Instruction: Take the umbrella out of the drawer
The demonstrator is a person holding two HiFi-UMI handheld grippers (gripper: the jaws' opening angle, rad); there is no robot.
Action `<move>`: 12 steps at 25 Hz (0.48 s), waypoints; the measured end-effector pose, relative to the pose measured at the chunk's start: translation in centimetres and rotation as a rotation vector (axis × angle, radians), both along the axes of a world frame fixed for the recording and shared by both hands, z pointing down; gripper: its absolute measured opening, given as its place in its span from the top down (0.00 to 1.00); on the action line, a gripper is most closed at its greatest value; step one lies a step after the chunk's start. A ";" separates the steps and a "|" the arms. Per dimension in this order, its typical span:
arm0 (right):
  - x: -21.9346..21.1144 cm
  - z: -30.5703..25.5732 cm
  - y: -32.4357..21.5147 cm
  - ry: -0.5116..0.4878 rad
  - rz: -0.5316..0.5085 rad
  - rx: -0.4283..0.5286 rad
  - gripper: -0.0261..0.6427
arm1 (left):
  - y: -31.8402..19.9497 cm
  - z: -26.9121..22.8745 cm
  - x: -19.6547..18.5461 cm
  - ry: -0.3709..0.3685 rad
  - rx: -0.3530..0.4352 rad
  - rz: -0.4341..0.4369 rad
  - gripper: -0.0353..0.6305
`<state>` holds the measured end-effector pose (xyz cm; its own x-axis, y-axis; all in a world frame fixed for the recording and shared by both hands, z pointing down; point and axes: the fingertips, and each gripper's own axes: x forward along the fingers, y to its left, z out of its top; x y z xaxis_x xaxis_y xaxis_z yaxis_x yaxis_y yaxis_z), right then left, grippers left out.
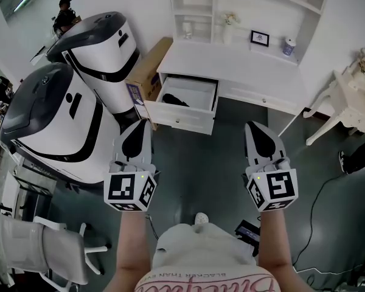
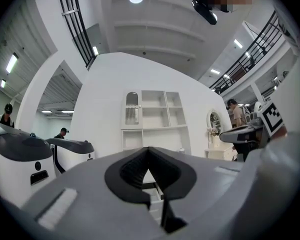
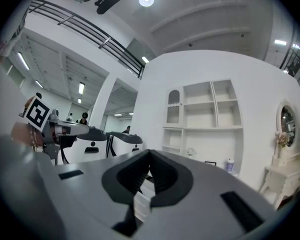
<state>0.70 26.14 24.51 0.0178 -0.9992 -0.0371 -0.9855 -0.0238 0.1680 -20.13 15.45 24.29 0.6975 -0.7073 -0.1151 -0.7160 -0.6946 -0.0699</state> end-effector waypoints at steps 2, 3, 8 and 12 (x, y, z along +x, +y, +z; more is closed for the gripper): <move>1.1 0.4 -0.8 -0.002 -0.001 -0.008 0.95 | -0.8 0.5 1.3 -0.007 -0.008 0.007 0.94; 1.5 0.6 -1.2 -0.002 -0.002 -0.013 0.95 | -1.1 0.6 1.8 -0.010 -0.012 0.011 0.94; 3.4 1.0 -3.1 0.004 0.001 -0.025 0.95 | -3.1 1.1 4.2 -0.019 -0.021 0.024 0.94; 5.0 1.2 -4.9 0.001 0.014 -0.029 0.95 | -5.2 1.4 5.6 -0.017 -0.029 0.026 0.94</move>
<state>5.71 21.26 25.70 0.0322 -0.9994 -0.0079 -0.9848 -0.0331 0.1702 -14.50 10.24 25.65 0.7176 -0.6914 -0.0834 -0.6962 -0.7152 -0.0614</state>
